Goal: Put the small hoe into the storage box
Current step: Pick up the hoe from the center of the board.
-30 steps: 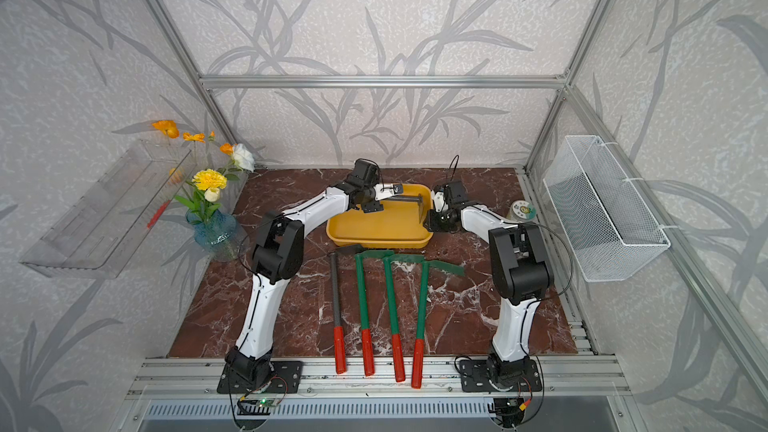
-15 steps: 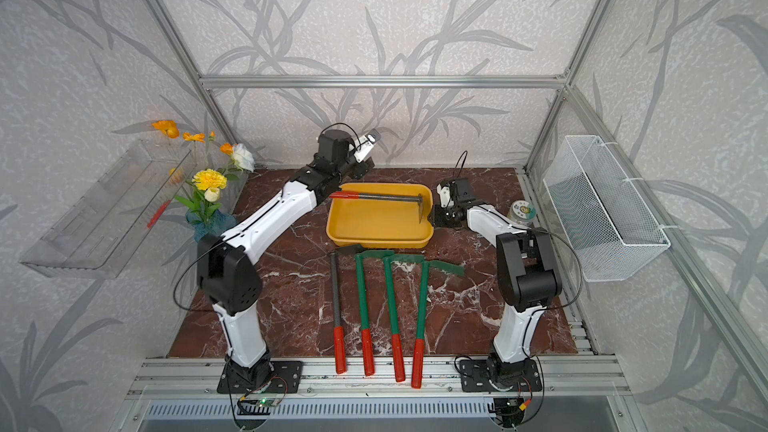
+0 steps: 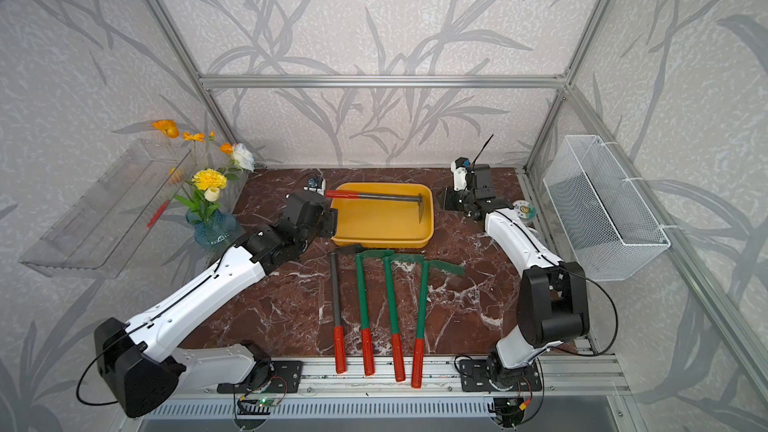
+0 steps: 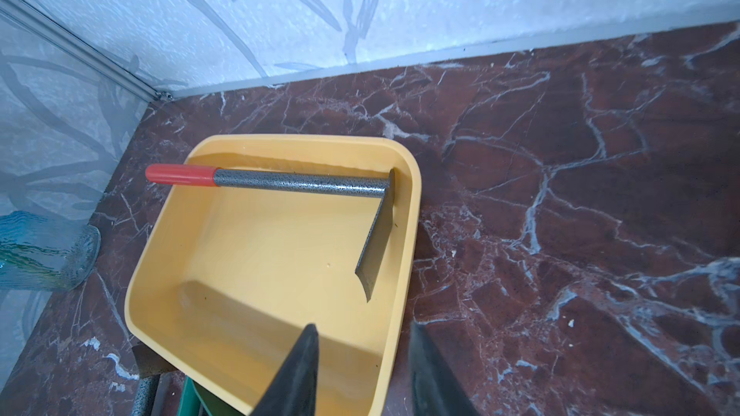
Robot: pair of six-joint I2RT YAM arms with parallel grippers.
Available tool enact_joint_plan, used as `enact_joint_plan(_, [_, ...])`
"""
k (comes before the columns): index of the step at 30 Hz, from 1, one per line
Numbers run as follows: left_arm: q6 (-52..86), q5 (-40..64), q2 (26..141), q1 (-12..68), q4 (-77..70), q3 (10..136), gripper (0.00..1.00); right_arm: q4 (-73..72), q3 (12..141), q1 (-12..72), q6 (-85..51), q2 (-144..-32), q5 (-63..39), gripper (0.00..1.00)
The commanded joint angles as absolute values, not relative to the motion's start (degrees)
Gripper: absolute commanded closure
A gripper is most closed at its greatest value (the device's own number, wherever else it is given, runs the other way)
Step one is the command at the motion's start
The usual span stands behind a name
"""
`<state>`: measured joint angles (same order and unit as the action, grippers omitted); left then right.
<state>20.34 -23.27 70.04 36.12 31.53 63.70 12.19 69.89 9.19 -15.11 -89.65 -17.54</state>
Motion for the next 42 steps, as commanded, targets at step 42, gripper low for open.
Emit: enact_joint_plan(42, [57.8,-4.1,78.4,39.7,27.0,35.8,0.38,9.3,62.9,9.0,-17.0,-91.6,-18.3,0.61])
